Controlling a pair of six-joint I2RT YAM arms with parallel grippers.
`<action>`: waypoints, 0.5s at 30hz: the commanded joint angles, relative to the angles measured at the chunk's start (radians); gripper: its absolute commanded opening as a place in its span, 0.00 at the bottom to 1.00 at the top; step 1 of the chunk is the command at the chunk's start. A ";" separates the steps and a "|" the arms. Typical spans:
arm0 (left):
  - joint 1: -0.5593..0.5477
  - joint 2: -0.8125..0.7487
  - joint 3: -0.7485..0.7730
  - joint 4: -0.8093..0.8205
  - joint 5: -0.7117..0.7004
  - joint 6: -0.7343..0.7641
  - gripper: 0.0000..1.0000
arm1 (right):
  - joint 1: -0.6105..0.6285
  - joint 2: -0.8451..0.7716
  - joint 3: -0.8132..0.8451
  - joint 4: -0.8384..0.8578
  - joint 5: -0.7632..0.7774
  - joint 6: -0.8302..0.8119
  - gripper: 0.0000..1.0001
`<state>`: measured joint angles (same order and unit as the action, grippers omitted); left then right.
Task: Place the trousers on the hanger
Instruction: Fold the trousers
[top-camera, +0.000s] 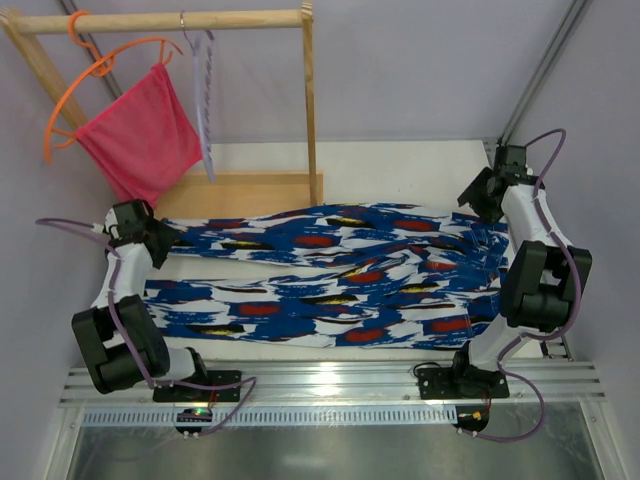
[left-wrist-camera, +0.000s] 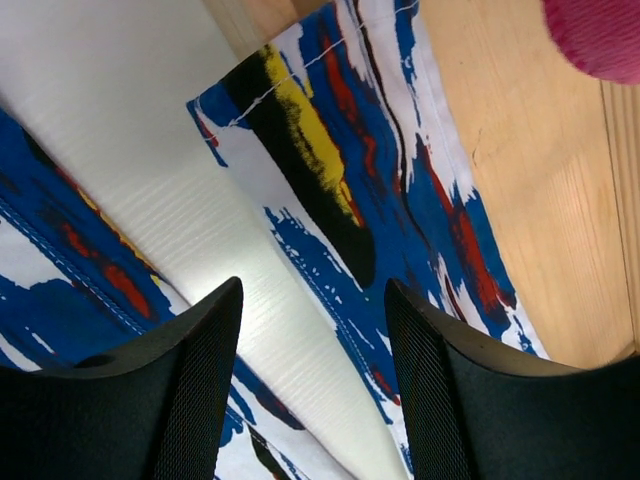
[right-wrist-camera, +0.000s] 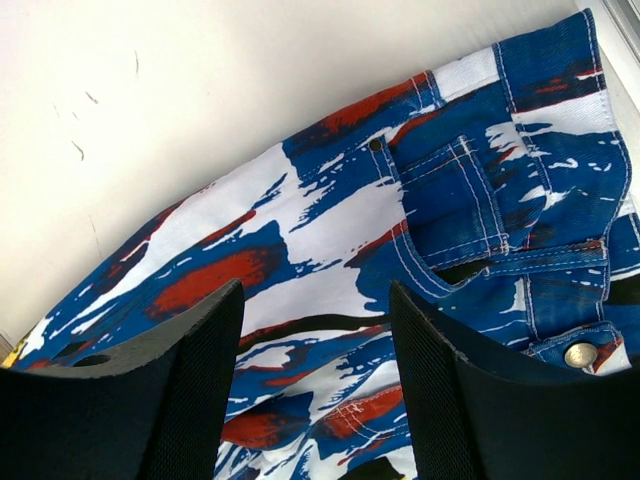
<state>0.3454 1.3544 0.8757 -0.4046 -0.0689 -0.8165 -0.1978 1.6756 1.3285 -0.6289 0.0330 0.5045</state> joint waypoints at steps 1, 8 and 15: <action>0.000 -0.003 -0.055 0.101 -0.034 -0.039 0.60 | 0.000 -0.071 0.005 0.027 -0.019 -0.018 0.63; 0.000 0.051 -0.147 0.309 0.021 -0.125 0.56 | -0.002 -0.089 -0.025 0.038 -0.016 -0.014 0.64; -0.002 0.106 -0.173 0.349 -0.014 -0.157 0.37 | -0.002 -0.111 -0.051 0.051 -0.001 -0.009 0.64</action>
<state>0.3454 1.4597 0.7223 -0.1406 -0.0628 -0.9463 -0.1982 1.6093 1.2789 -0.6056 0.0231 0.4995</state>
